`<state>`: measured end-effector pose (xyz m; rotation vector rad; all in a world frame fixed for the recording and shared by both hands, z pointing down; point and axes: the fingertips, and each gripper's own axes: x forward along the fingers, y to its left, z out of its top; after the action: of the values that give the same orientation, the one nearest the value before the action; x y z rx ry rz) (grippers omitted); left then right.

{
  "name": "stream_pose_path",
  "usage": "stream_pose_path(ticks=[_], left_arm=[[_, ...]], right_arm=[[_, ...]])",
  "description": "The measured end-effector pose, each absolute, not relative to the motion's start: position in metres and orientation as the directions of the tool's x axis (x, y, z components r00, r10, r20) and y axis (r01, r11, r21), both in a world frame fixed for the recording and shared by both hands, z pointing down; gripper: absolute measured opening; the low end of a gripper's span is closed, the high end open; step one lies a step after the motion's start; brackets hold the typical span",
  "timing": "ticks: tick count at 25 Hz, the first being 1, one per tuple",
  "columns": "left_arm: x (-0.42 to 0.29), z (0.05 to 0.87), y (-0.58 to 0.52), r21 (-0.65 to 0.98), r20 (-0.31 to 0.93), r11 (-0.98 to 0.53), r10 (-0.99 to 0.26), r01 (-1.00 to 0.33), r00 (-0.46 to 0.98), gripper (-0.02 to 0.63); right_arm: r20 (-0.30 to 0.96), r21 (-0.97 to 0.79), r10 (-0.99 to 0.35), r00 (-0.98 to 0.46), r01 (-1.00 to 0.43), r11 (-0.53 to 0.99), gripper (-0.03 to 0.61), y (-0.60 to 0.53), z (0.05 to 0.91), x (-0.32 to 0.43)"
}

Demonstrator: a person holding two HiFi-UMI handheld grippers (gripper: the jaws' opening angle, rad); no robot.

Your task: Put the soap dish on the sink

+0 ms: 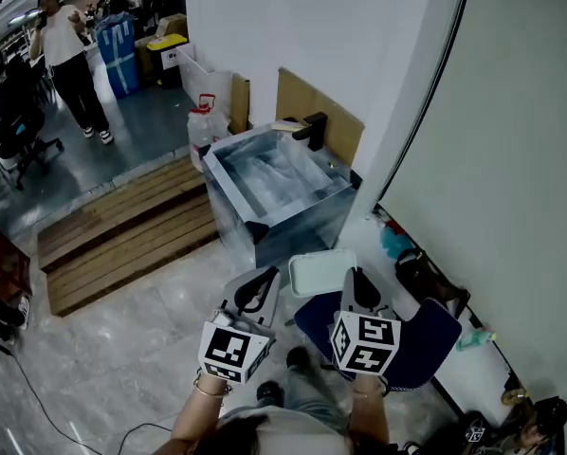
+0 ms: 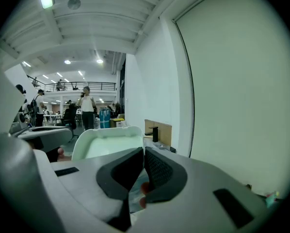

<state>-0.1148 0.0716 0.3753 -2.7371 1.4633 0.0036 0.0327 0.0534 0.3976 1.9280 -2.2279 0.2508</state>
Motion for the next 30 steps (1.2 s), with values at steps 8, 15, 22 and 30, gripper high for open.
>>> stream_pose_path(ticks=[8,15,22,30], left_arm=[[-0.108,0.377,0.034,-0.038,-0.015,-0.541,-0.841,-0.840,0.542,0.017],[-0.092,0.377,-0.006,-0.048,-0.015,-0.534,-0.844,-0.844,0.535,0.017],[-0.066,0.380,-0.050,-0.045,-0.006,-0.539,-0.842,-0.841,0.540,0.017],[-0.039,0.380,-0.094,-0.042,0.008,-0.530,-0.848,-0.847,0.530,0.017]], right_arm=[[0.247,0.002,-0.956,-0.160,-0.986,0.165,0.032,0.011,0.402,0.036],[0.245,0.022,-0.954,-0.171,-0.983,0.182,0.032,-0.030,0.406,0.049],[0.248,0.029,-0.954,-0.168,-0.983,0.181,0.032,-0.072,0.409,0.076],[0.253,0.020,-0.951,-0.177,-0.982,0.188,0.032,-0.120,0.409,0.106]])
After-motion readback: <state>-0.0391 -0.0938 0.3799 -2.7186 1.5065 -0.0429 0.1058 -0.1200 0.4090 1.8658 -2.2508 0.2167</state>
